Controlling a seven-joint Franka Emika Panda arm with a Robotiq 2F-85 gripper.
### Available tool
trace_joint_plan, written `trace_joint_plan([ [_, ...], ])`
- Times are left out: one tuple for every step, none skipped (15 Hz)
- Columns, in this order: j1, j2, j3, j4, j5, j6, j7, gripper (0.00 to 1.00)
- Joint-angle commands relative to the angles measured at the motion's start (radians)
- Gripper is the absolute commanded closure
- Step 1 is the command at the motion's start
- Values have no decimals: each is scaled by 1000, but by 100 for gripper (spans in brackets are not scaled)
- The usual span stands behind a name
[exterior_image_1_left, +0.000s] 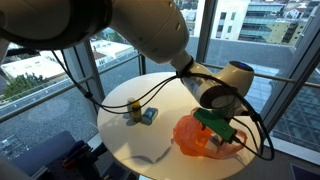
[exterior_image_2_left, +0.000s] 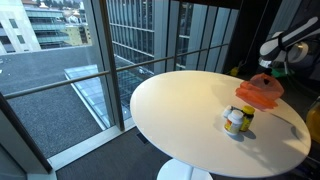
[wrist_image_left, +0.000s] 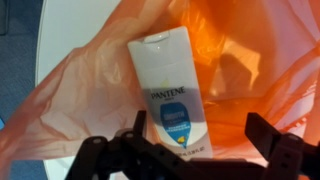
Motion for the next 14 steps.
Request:
trace_joint_plan([
  [-16,5,15,23,25,-38,-41,0],
  [-16,9,14,28,24,-44,-41,0],
  [-16,11,13,31,24,-48,-41,0],
  [-16,13,12,34,24,-53,-41,0],
  [-15,15,11,35,24,-56,-40,0],
  [-15,16,11,37,24,-59,-40,0],
  [-15,17,10,38,24,-61,-40,0],
  [-15,18,10,39,24,-62,-40,0],
  [-15,19,10,40,24,-62,-39,0],
  [-14,21,9,41,23,-60,-38,0],
  [-14,23,8,41,22,-58,-37,0],
  [-13,26,7,41,21,-56,-35,0],
  [-13,28,6,42,21,-55,-35,0],
  [-14,28,7,42,21,-56,-36,0],
])
